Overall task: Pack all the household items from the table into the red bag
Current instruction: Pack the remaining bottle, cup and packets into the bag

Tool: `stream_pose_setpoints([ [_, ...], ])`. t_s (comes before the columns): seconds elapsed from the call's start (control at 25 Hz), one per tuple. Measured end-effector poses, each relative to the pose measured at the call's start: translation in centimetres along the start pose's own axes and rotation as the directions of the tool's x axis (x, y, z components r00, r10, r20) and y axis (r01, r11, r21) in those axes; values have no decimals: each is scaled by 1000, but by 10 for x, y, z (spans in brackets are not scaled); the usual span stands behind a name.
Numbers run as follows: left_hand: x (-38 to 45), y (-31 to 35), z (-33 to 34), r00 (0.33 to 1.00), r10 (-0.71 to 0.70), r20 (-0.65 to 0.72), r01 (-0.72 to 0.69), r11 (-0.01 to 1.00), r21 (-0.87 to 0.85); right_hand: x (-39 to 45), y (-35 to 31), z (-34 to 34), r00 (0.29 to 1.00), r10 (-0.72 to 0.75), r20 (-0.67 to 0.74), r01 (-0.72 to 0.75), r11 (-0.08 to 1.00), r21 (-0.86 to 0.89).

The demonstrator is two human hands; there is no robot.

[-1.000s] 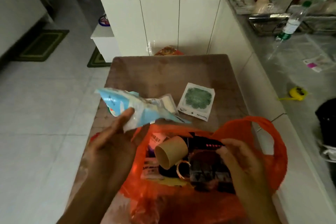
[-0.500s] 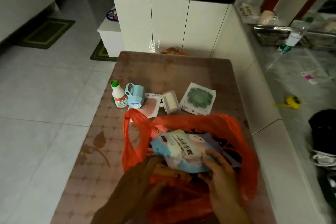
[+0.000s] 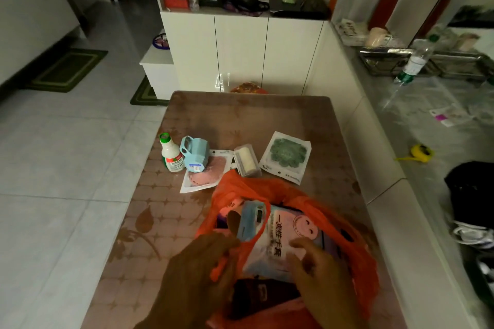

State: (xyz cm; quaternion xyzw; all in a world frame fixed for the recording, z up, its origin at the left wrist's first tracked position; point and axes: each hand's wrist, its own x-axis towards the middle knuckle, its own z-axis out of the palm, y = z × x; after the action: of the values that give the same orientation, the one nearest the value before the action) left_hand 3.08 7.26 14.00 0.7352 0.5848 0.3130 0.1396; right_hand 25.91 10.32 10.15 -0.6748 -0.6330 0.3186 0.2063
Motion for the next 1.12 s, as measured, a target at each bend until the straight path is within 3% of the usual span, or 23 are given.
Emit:
stream_pose_setpoints([
  [0.04, 8, -4, -1, 997, -28, -67, 30, 999, 16, 3, -2, 0, 985, -143, -101, 141, 990, -21],
  [0.08, 16, -7, 0, 994, -68, -85, 72, 996, 56, 8, -6, 2, 952, -274, -140, 249, 954, -167],
  [0.12, 24, -11, 3, 991, -120, -53, 125, 987, 101, 14, -9, 7, 949, -312, -43, 279, 898, -341],
  [0.2, 34, -17, 13, 978, -192, 80, 184, 978, 99, 23, -13, 10, 977, -99, 186, 175, 877, -448],
  [0.24, 38, -19, 19, 972, -172, 161, 159, 983, 88, 29, -15, 9, 974, -64, 216, 159, 875, -457],
  [0.36, 43, -23, 43, 926, -49, 374, -49, 967, 248, 53, -41, 6, 963, -269, -12, 267, 961, -67],
  [0.44, 43, -21, 58, 900, -133, 415, -19, 939, 344, 89, -64, 17, 937, -340, -83, 348, 928, 134],
  [0.48, 42, -26, 60, 920, -187, 345, 49, 927, 373, 114, -74, 28, 937, -337, -91, 348, 923, 165],
  [0.56, 39, -38, 51, 950, -294, 101, 265, 936, 231, 172, -84, 57, 970, -236, -64, 241, 965, 105],
  [0.6, 42, -42, 38, 915, -403, -22, 404, 911, 88, 201, -84, 73, 990, -143, -13, 144, 989, 44],
  [0.68, 45, -58, 9, 762, -637, -119, 599, 762, -247, 248, -73, 105, 993, 45, 110, -30, 990, -135],
  [0.76, 46, -75, -18, 648, -758, -78, 609, 576, -546, 279, -52, 132, 960, 195, 200, -138, 953, -270],
  [0.88, 42, -90, -42, 606, -792, 70, 560, 362, -745, 297, -26, 163, 944, 236, 232, -159, 938, -308],
  [1.0, 39, -93, -41, 630, -763, 146, 545, 300, -783, 304, -18, 159, 971, 214, 102, -184, 952, -246],
  [1.12, 40, -89, -32, 635, -752, 175, 541, 272, -796, 315, -13, 140, 959, 207, 193, -152, 952, -266],
])
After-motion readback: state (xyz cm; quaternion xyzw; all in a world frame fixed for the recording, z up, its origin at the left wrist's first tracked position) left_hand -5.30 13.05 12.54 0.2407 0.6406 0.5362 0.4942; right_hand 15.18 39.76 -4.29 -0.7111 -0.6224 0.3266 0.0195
